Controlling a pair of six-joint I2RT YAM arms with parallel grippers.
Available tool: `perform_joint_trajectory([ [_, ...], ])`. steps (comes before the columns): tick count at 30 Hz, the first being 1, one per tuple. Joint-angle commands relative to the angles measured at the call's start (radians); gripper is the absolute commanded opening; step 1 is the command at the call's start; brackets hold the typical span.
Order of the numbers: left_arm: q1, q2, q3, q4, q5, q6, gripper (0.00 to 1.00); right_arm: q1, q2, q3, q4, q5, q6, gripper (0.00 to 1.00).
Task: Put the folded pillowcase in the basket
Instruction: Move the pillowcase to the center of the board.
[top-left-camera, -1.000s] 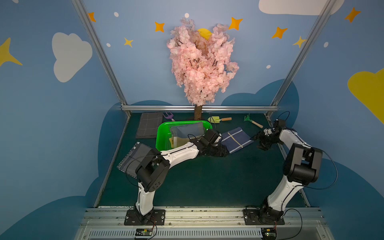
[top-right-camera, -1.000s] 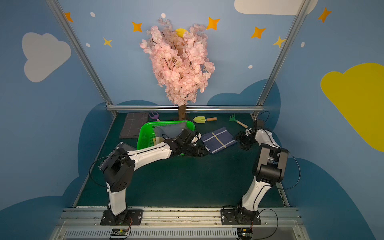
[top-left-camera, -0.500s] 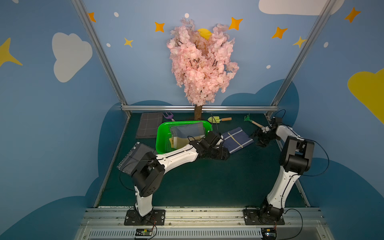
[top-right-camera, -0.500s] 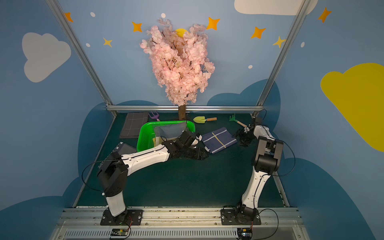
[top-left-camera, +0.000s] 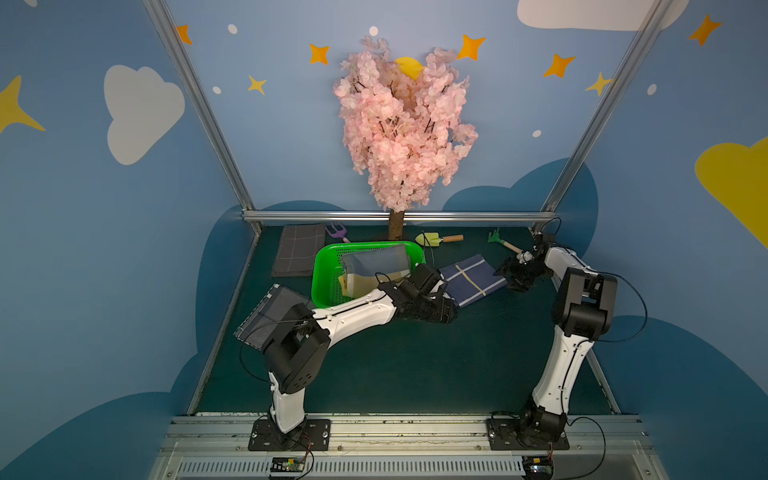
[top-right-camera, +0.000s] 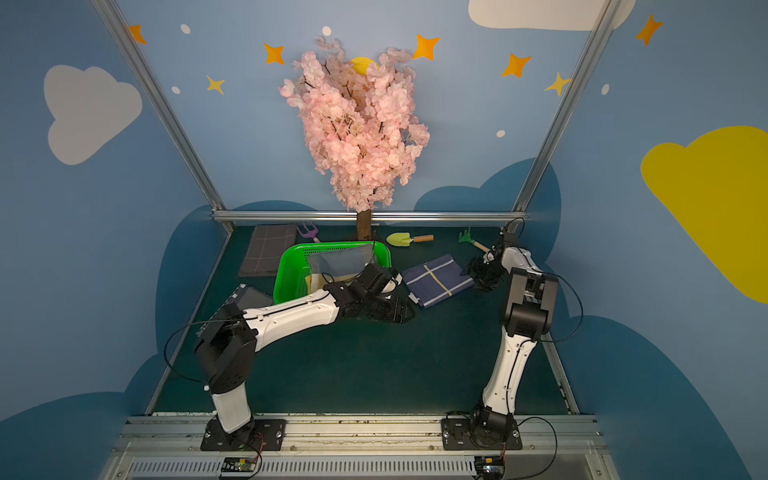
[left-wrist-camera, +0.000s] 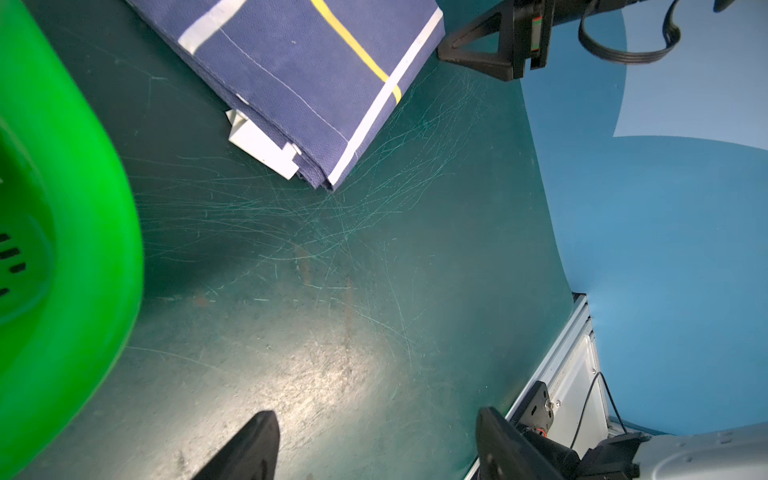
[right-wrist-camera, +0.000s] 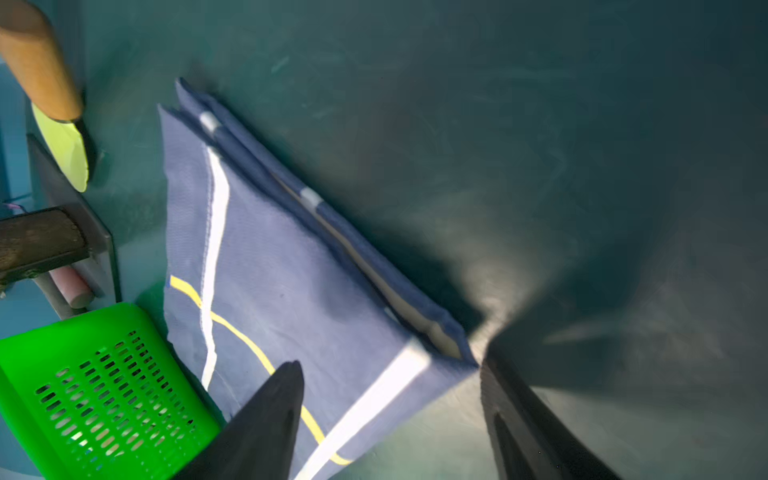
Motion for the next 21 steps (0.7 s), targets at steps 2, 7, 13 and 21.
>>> perform_joint_trajectory([
  [2,0.0,-0.021,0.004,-0.031,0.004,0.022,0.78,0.016,0.024,0.003,-0.028,0.009,-0.006,0.55],
  [7,-0.001,-0.035,-0.006,-0.043,-0.012,0.03,0.78,0.013,-0.006,-0.024,-0.027,0.017,-0.004,0.25],
  [13,-0.001,-0.059,-0.024,-0.048,-0.029,0.037,0.78,0.011,-0.08,-0.128,-0.012,0.028,-0.008,0.0],
  [21,-0.001,-0.106,-0.077,-0.038,-0.053,0.032,0.78,0.034,-0.254,-0.367,0.005,0.06,-0.029,0.0],
])
